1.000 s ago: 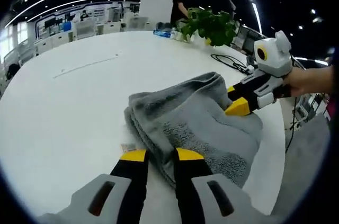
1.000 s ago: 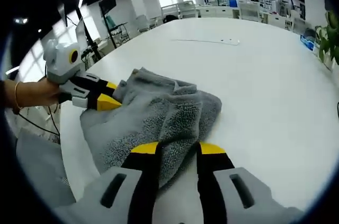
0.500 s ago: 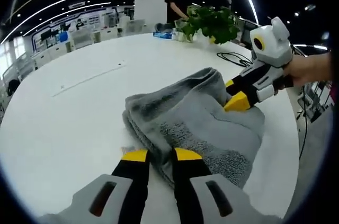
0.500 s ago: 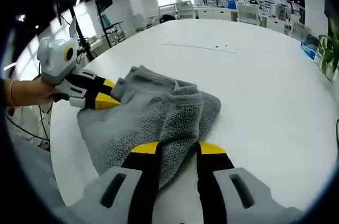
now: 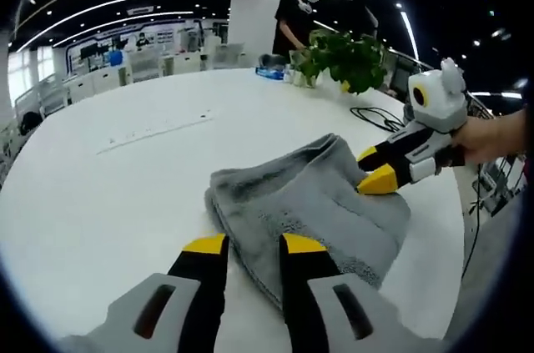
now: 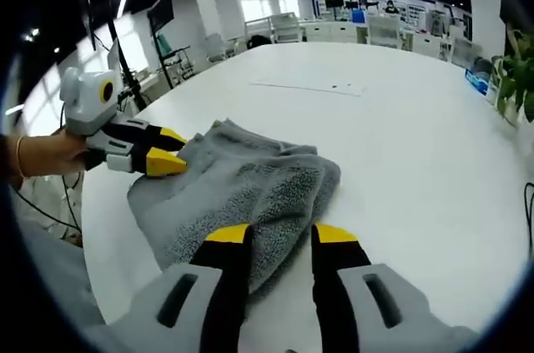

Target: Fold the towel on the table until its edges align and the towel forms a compact rectangular stack.

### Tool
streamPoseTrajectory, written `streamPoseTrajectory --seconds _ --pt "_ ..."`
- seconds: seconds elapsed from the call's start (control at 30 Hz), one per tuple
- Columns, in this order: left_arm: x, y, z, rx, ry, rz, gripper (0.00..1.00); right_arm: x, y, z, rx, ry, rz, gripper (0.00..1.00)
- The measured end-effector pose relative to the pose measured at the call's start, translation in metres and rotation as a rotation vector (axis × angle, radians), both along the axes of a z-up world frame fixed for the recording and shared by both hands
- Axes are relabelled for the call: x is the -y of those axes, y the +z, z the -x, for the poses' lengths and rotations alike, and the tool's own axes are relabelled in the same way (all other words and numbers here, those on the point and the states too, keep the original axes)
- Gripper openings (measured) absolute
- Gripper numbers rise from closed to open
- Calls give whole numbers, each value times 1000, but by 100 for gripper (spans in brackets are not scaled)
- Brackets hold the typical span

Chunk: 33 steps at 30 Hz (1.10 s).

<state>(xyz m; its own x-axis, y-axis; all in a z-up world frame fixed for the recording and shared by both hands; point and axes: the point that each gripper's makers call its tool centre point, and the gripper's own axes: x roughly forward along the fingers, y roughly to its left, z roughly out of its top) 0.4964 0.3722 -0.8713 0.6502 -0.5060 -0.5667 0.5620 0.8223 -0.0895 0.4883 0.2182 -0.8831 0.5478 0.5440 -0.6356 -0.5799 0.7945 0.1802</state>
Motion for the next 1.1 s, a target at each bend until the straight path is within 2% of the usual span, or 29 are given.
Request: streamPoseTrajectory --seconds 0.13,0.3,0.4,0.57,0.73,0.93,1.0,1.1 --pt "-3 16 4 27 0 12 31 4 13 6 18 -2 -30 30" --pt "-8 29 19 48 -7 9 37 12 24 18 36 -3 -46 34" --pt "-15 32 28 61 -3 -15 37 18 29 25 44 -7 -50 36" --pt "-21 36 43 57 7 -4 41 26 37 36 58 -29 -64 39" --pt "-23 42 60 86 9 -18 52 34 49 46 69 -85 -86 57" --pt "-23 50 81 103 13 -7 58 37 58 64 80 -93 -105 65" --pt "-20 53 88 106 6 -3 59 33 61 71 63 -119 -160 70" --pt "-22 58 96 119 0 -9 62 30 61 84 61 -116 -166 77"
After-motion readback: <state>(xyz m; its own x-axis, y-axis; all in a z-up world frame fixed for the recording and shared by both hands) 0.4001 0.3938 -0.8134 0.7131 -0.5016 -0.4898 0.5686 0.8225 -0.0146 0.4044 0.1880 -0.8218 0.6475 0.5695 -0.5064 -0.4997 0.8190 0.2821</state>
